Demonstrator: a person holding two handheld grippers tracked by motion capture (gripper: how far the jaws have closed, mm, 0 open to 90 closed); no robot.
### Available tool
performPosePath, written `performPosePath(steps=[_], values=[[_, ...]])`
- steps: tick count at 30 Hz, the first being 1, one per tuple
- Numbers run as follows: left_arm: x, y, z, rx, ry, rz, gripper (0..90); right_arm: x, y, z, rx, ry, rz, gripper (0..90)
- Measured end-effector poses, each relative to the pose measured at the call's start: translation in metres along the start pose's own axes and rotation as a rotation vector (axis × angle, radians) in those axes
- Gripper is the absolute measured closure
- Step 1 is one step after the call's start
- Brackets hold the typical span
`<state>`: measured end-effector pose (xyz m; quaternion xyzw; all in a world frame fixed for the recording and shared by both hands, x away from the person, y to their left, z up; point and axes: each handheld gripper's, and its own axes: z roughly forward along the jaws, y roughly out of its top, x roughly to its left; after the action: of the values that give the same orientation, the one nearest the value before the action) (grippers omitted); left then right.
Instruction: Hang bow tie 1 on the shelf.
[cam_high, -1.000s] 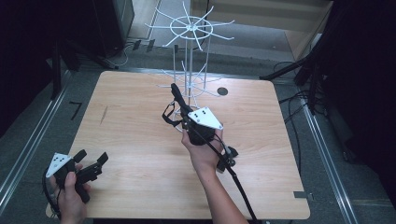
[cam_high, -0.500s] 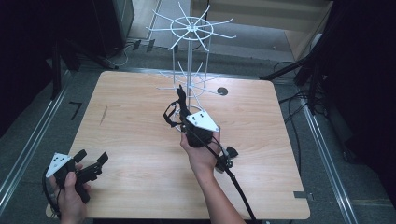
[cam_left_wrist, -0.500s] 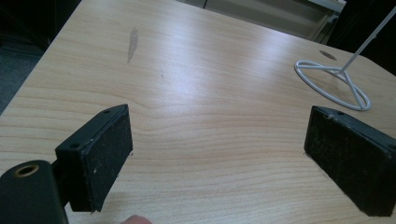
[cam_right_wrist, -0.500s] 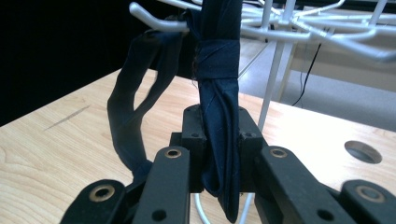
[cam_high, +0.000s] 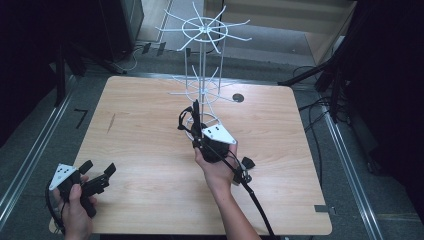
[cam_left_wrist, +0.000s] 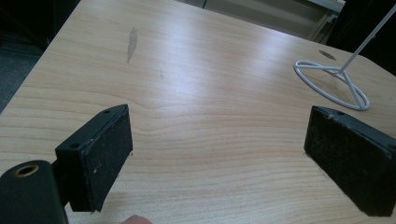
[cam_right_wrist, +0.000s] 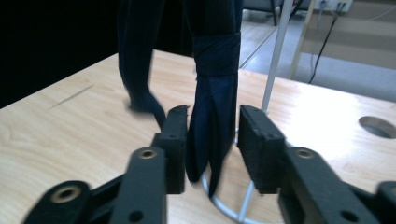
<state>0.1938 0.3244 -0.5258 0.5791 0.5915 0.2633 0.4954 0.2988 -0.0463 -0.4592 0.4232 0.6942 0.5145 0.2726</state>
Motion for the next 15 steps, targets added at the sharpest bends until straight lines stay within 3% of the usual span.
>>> performPosePath(steps=[5,15], values=[[0.0,0.0,0.0,-0.003,0.0,-0.004,8.7,-0.003,-0.008,-0.006,0.008,0.044,-0.009,52.5],[0.0,0.0,0.0,-0.002,0.001,-0.005,8.7,-0.005,-0.019,-0.028,-0.004,0.113,-0.041,46.2]])
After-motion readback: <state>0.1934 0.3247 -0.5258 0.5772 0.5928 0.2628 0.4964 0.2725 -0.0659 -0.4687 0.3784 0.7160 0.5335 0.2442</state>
